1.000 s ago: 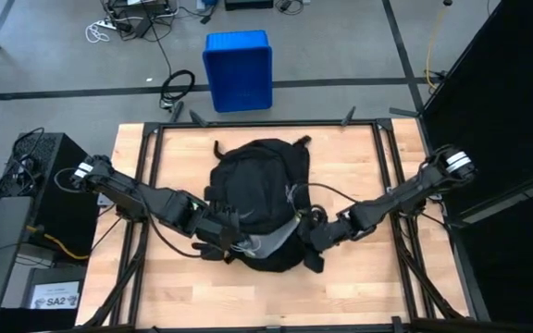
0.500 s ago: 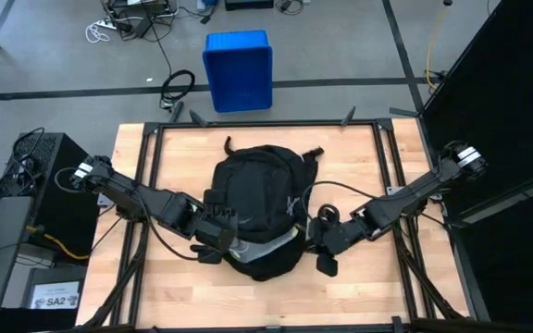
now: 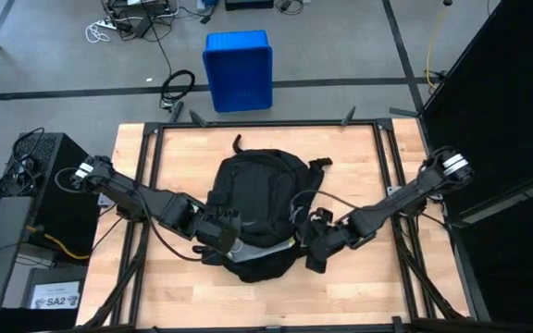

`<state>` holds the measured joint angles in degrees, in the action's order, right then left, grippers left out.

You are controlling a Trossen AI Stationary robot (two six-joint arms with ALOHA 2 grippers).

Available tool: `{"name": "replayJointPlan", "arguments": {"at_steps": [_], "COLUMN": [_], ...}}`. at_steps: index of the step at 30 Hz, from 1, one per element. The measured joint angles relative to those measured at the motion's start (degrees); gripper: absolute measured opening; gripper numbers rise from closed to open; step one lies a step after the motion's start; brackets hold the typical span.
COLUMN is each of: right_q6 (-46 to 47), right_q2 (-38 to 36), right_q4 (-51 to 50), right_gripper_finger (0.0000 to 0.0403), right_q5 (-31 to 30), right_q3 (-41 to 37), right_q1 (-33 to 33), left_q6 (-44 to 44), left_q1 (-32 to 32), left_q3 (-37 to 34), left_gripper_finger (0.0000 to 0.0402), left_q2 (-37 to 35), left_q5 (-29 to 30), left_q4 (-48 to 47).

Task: Unpack backpack
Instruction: Close the backpack

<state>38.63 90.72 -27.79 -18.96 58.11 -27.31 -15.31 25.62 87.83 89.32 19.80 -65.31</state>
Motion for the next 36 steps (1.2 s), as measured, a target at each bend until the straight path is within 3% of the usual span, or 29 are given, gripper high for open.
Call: {"name": "replayJointPlan", "arguments": {"at_steps": [9, 12, 17, 20, 28, 36], "right_q6": [-2.06, -5.04, -9.49, -10.02, -8.92, -9.41], "right_q2": [5.00, 5.00, 4.96, 4.96, 4.93, 4.91], "right_q4": [6.21, 7.56, 9.68, 10.13, 11.13, 14.52], "right_gripper_finger": [0.0191, 0.0148, 0.0023, 0.0010, 0.0001, 0.0000], "right_q5": [0.50, 0.27, 3.81, 4.82, 5.73, 8.76], "right_q3": [-0.02, -0.04, -0.02, -0.02, -0.02, -0.02], "right_q1": [1.71, 1.73, 0.87, 0.10, -0.33, -0.28], "left_q6": [0.27, 0.28, 0.89, 4.66, 11.97, 13.76], "left_q1": [-0.11, -0.11, -0.11, -0.11, -0.11, -0.11], "left_q3": [0.00, 0.00, 0.00, 0.00, 0.00, 5.65], "left_gripper_finger": [0.0007, 0.0007, 0.0010, 0.0020, 0.0103, 0.0206], "left_q2": [-0.01, -0.02, -0.02, -0.02, -0.02, -0.09], "left_q5": [0.94, 1.07, 1.35, 1.39, 2.05, 10.58], "left_q4": [1.17, 1.15, 1.15, 1.29, 1.25, -3.40]}}
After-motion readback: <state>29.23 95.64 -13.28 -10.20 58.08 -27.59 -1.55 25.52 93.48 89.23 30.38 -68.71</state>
